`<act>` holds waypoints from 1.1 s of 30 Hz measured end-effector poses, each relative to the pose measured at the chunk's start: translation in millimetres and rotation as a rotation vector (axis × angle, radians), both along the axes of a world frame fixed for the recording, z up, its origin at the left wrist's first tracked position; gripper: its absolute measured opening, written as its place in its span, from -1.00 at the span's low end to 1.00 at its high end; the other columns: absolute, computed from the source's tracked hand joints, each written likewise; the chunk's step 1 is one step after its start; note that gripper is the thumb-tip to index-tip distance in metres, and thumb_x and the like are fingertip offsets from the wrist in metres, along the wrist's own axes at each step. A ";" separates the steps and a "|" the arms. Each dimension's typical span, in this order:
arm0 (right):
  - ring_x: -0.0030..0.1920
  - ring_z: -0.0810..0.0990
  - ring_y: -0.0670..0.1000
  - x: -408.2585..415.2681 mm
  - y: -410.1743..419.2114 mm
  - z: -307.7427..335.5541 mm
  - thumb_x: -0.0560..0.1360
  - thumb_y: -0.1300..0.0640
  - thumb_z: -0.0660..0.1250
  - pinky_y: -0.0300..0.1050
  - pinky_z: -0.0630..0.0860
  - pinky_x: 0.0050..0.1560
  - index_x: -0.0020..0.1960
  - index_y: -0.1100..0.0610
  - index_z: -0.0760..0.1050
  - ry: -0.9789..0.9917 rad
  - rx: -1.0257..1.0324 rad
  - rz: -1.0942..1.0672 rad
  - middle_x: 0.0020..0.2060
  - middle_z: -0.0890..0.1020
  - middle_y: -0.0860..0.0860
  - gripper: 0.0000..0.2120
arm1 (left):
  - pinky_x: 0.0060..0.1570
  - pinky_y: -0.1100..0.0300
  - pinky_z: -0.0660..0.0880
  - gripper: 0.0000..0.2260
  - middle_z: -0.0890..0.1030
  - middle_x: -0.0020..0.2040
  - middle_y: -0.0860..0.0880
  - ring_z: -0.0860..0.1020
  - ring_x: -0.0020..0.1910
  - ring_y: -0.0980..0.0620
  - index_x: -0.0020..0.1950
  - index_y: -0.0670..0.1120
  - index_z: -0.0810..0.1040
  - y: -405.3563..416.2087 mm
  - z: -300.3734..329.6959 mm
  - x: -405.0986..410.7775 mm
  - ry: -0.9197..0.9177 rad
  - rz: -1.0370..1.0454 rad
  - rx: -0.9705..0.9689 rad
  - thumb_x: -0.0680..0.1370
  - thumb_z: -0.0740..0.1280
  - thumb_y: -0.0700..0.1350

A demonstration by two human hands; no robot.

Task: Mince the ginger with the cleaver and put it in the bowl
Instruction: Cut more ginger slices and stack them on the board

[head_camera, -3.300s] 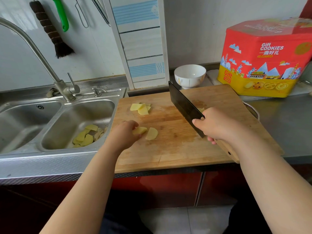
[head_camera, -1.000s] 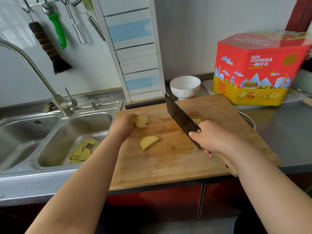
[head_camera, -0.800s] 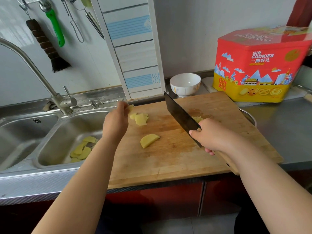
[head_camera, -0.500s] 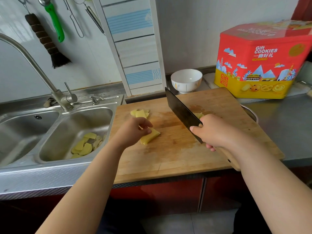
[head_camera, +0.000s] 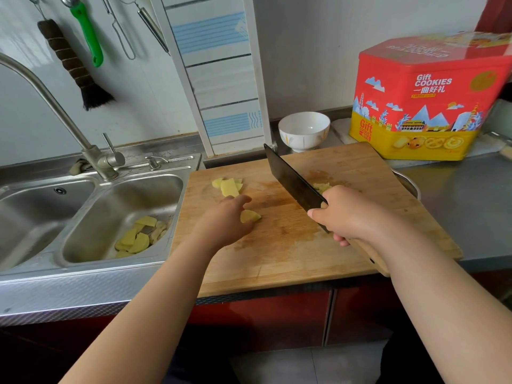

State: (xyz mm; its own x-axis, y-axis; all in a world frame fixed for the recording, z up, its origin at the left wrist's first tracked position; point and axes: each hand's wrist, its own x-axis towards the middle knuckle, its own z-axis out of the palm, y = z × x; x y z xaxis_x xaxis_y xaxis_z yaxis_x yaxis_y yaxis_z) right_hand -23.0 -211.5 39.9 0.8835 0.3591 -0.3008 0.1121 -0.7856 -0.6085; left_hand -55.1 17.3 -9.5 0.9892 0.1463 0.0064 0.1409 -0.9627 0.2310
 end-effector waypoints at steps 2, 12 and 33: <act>-0.39 0.52 0.00 0.9 -1.6 1.2 0.63 0.08 0.22 -0.13 0.56 -0.39 0.44 0.23 0.31 0.011 0.012 0.004 -0.24 0.56 0.13 -0.57 | 0.14 0.07 0.51 -0.49 0.51 0.24 -0.02 0.50 0.18 -0.02 0.43 0.05 0.32 -7.8 -0.2 0.4 0.009 0.032 0.033 0.52 0.35 0.08; -0.43 0.51 -0.03 20.5 -28.9 -4.7 0.59 0.11 0.30 -0.15 0.53 -0.41 0.35 0.24 0.40 0.066 0.168 -0.104 -0.36 0.54 0.05 -0.62 | 0.31 -0.03 0.36 -0.05 0.17 0.52 -0.17 0.29 0.44 -0.16 0.57 -0.09 -0.04 -75.7 1.6 -10.3 0.167 0.084 -0.179 0.41 0.42 0.24; -0.43 0.50 -0.02 12.5 -17.0 9.1 0.62 0.13 0.23 -0.17 0.48 -0.46 0.51 0.18 0.24 0.013 0.037 0.040 -0.29 0.55 0.09 -0.51 | 0.23 0.11 0.37 -0.35 0.47 0.26 -0.01 0.41 0.25 -0.03 0.39 -0.02 0.29 -65.5 -31.0 -8.4 -0.211 0.058 -0.157 0.42 0.42 0.21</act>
